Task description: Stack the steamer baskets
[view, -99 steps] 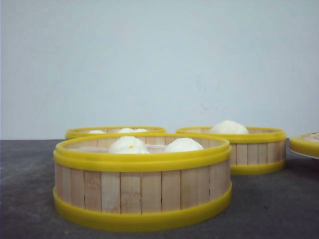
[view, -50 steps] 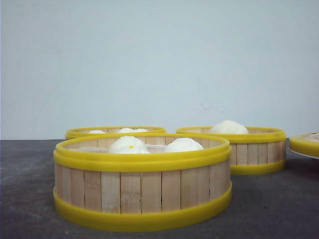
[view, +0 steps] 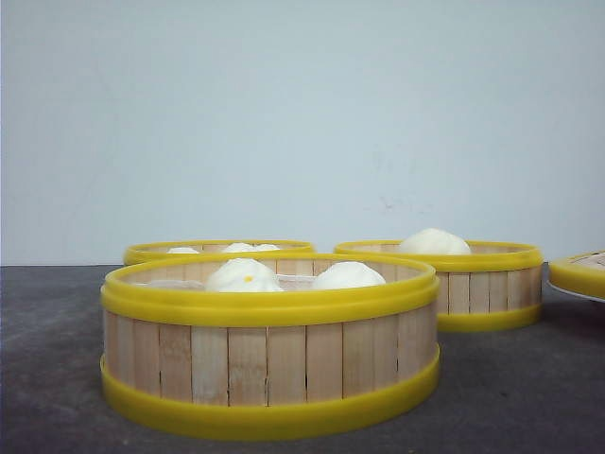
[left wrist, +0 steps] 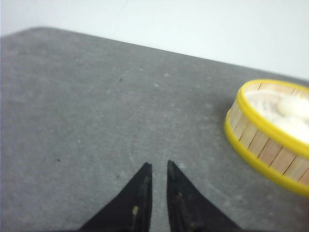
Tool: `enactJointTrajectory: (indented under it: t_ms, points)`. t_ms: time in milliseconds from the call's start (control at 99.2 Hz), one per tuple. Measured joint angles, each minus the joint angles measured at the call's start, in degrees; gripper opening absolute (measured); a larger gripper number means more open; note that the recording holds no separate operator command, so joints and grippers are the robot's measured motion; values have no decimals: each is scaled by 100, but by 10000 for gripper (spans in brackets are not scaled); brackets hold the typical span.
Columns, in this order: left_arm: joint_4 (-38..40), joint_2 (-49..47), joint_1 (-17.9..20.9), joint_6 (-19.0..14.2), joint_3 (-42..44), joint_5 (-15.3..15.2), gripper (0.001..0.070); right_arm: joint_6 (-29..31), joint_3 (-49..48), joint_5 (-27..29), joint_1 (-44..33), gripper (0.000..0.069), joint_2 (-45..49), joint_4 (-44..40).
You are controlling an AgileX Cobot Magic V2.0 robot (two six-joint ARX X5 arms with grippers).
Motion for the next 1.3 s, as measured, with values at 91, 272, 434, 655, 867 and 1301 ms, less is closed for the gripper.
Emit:
enactJointTrajectory:
  t_ms: [91,272,434,655,867,1301]
  points:
    - [0,0,0,-229,0,0,29,219,0,-116,2,7,0,26]
    - [17,0,0,-785,0,9,27,643,0,-118,4,7,0,24]
    - [144,20,0,-1003,4,260,24,1235,0,0,4,7,0,35]
    - [66,616,0,-977,627,125,24,1561,688,0,4,7,426,-514]
    - [-7,1792,0,-817,2127,107,24,1333,2214,-103,4,7,1497,-1189]
    - [-817,4037,-28,-345,4822,487,28,9,4885,-131,4,7,3237,-2603]
